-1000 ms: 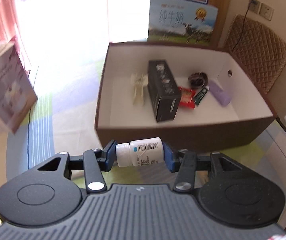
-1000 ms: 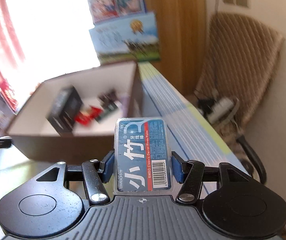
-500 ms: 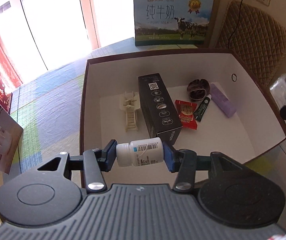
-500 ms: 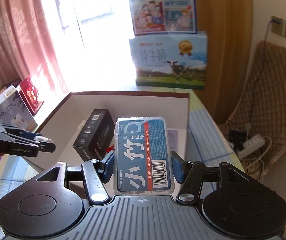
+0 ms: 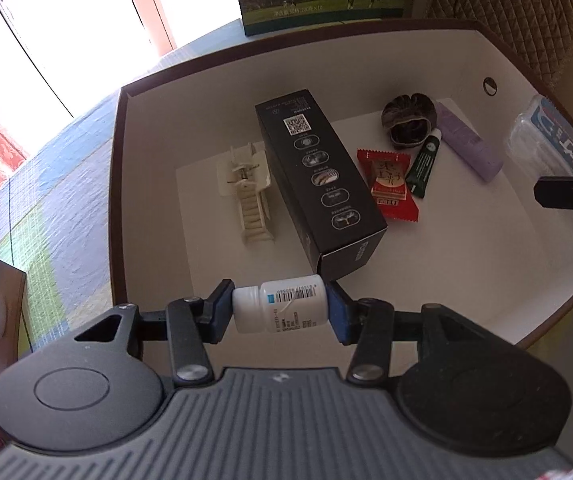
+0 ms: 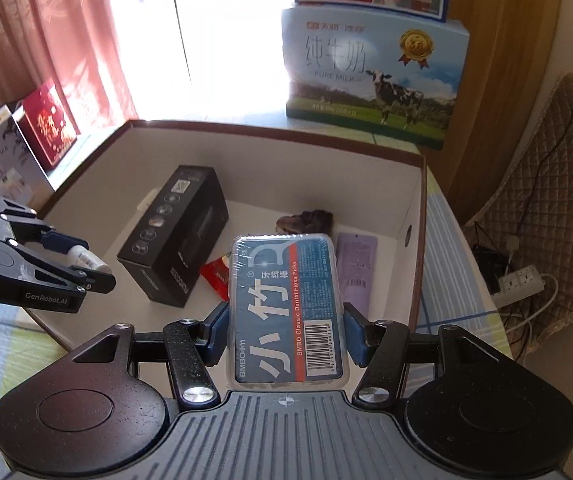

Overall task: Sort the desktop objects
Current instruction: 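Carry the pill bottle and toothpick pack with both grippers over the brown box, then open the left gripper to drop the pill bottle while the right gripper releases the toothpick pack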

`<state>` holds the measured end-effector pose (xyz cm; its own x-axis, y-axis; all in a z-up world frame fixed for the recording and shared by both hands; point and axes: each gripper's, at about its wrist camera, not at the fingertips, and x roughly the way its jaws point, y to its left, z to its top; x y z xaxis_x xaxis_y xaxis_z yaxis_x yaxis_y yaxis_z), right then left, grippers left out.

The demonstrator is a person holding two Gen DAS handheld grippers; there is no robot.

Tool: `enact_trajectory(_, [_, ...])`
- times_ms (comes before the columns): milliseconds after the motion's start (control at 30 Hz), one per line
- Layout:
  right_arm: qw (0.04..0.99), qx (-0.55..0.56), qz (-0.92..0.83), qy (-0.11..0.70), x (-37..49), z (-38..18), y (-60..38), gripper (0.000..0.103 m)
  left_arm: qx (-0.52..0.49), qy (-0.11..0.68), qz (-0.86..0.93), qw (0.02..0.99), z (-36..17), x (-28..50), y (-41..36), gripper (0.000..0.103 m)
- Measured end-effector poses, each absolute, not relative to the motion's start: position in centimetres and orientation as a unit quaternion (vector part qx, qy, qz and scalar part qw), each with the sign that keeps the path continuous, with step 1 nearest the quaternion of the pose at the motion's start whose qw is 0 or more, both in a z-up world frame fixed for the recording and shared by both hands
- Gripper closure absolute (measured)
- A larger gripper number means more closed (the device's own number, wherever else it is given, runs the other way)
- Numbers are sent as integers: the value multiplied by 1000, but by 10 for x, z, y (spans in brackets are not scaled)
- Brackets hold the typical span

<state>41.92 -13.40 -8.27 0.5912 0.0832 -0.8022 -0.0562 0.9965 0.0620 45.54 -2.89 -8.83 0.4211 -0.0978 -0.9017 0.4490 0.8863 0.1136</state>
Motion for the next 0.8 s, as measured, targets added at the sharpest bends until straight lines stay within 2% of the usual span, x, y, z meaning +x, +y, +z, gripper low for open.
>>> enact_trajectory(400, [874, -14, 51, 484, 434, -102, -131, 49, 214, 542, -155, 798, -117, 472, -32, 59])
enact_trajectory(633, [867, -36, 55, 494, 441, -109, -127, 49, 209, 542, -161, 798, -116, 471, -32, 49])
enact_trajectory(800, [864, -43, 61, 498, 446, -112, -123, 49, 206, 542, -161, 799, -117, 471, -33, 48])
